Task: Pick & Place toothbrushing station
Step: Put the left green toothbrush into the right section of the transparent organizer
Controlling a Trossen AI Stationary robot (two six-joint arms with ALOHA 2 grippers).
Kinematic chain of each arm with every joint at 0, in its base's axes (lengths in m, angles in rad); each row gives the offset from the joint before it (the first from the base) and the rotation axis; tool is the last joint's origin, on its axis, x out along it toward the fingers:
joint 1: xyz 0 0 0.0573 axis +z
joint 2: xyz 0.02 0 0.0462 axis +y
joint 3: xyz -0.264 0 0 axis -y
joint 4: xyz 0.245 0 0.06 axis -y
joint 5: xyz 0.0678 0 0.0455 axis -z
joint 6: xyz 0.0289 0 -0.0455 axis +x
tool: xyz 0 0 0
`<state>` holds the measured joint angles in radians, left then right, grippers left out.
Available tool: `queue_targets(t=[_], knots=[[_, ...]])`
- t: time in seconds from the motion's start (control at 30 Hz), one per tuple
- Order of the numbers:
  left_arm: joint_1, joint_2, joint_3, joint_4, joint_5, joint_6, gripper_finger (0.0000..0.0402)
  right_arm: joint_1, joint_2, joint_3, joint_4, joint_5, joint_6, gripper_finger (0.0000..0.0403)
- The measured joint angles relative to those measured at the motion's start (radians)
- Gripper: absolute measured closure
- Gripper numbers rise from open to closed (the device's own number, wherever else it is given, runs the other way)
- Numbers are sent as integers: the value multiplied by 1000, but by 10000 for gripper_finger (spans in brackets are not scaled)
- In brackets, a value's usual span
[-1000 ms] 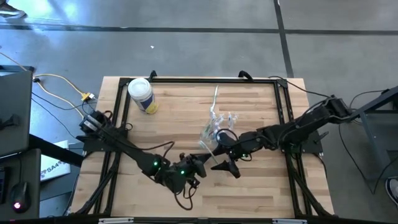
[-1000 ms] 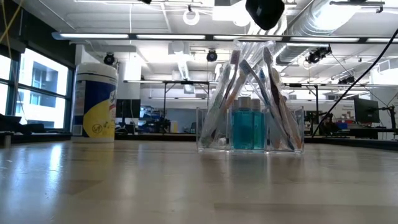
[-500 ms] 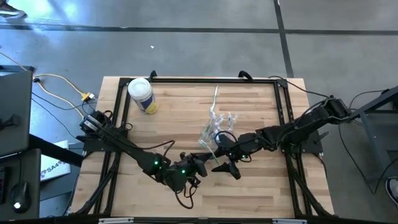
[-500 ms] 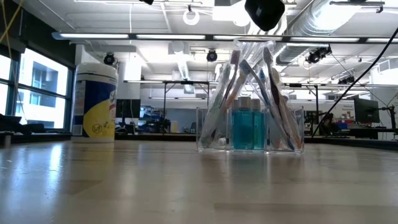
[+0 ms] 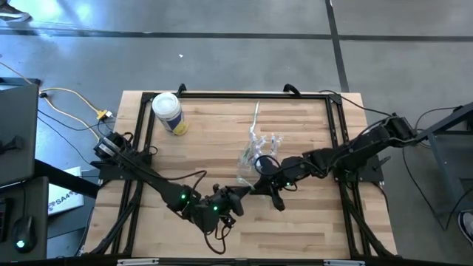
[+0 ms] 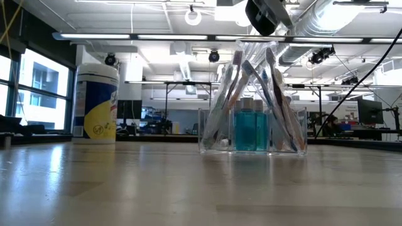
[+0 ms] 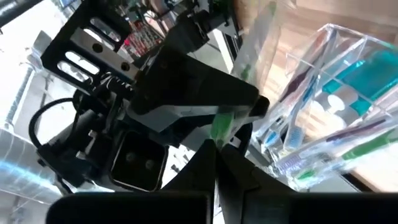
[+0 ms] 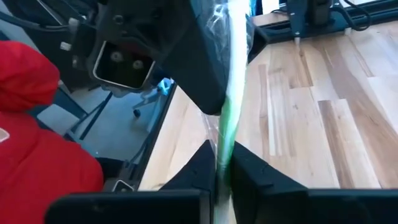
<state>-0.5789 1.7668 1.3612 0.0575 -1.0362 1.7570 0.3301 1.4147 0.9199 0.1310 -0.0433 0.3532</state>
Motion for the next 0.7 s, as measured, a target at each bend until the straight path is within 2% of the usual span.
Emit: queue_targets(t=[0.23, 0.4, 0.53, 0.7], knots=[[2, 0, 0, -3, 1, -124, 401, -1, 0, 0, -8, 15, -11, 388], [2, 0, 0, 6, 40, -139, 394, 2, 0, 0, -14, 16, -20, 388], [3, 0, -1, 58, 42, -176, 359, 2, -1, 0, -10, 26, -23, 388], [3, -3, -1, 83, 45, -243, 294, 2, -38, 0, -25, 55, -36, 388]])
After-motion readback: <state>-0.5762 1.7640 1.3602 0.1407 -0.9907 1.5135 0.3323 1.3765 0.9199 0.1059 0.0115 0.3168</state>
